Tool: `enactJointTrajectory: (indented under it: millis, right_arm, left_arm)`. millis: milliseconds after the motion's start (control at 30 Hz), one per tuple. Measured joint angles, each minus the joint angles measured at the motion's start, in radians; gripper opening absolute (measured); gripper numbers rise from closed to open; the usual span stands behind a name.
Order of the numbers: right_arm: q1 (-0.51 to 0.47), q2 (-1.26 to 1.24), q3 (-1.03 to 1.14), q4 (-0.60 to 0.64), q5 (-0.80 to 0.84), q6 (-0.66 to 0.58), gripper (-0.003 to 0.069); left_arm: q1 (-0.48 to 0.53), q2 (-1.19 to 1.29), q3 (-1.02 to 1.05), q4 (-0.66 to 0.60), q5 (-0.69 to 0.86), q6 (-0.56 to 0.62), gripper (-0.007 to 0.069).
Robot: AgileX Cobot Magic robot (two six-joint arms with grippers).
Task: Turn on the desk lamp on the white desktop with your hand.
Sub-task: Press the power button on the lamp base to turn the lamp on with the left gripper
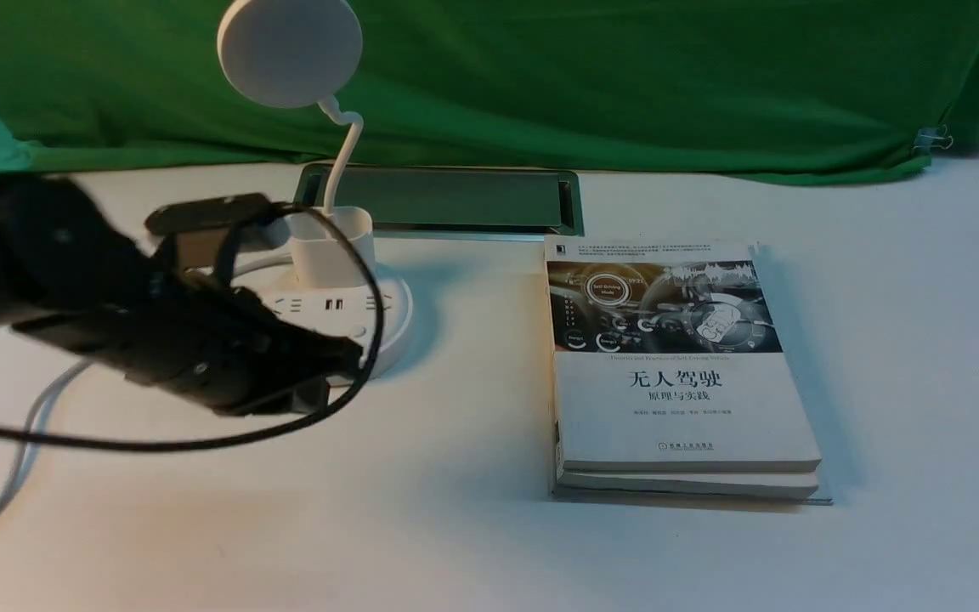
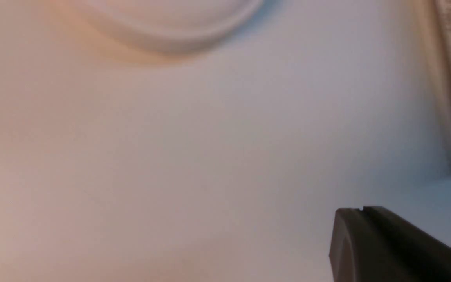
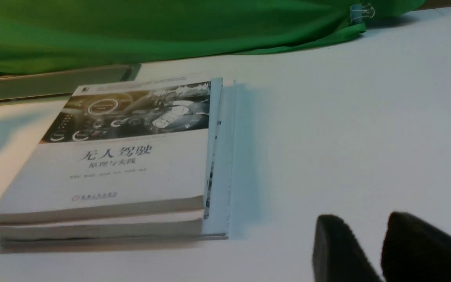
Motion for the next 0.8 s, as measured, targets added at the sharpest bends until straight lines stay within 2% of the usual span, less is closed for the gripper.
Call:
enactJointTrajectory:
  millis: [100,167,400,800]
  right_arm:
    - [0.0,0.0,0.0,0.0,0.0,0.0,0.0241]
    - [0.0,0.0,0.0,0.0,0.0,0.0,0.0241]
    - [0.0,0.0,0.0,0.0,0.0,0.0,0.0241]
    - [0.0,0.0,0.0,0.0,0.0,0.0,0.0241]
  left_arm:
    - [-0.04,0.117,-0.116,0.226,-0.019,-0.152,0.0021]
    - [-0.048,0.184,-0.184,0.287,-0.021,-0.184,0.0021]
    - [-0.051,0.332,-0.324,0.337,-0.077,-0.226,0.002]
    - [-0.046,0.384,-0.329,0.402,-0.124,-0.272,0.002]
